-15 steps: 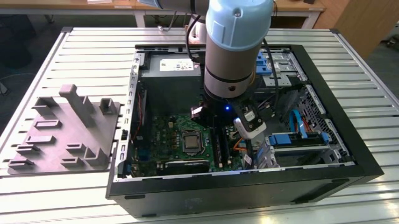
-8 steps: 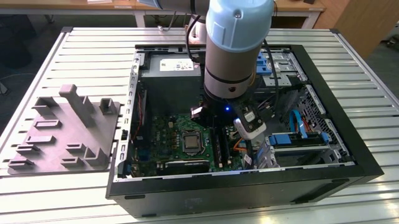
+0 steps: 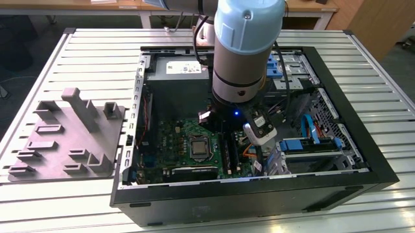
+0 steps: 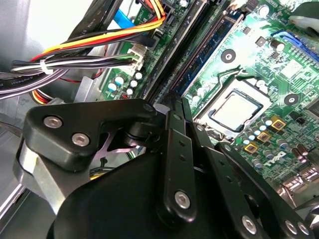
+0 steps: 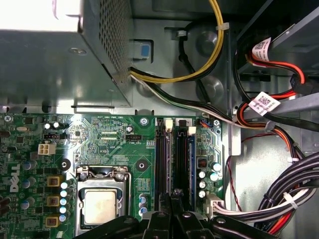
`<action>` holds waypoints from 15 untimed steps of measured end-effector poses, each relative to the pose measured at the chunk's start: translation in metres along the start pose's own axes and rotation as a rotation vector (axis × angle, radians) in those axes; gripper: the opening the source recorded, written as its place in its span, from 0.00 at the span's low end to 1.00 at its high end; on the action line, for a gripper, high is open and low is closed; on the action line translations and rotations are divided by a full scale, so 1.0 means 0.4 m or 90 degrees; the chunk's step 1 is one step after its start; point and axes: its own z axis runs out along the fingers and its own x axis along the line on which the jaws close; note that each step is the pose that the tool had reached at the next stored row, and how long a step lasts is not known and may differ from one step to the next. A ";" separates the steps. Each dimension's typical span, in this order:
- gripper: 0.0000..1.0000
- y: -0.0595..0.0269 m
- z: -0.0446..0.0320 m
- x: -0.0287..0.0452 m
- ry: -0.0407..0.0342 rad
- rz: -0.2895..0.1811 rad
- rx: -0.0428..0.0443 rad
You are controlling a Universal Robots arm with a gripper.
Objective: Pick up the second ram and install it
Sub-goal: 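Insert the second ram into the second slot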
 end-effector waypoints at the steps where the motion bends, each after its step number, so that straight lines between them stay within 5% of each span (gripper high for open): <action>1: 0.12 0.000 0.000 0.000 0.0000 0.000 -0.0004; 15: 0.12 -0.003 0.003 0.000 0.0000 0.000 -0.0012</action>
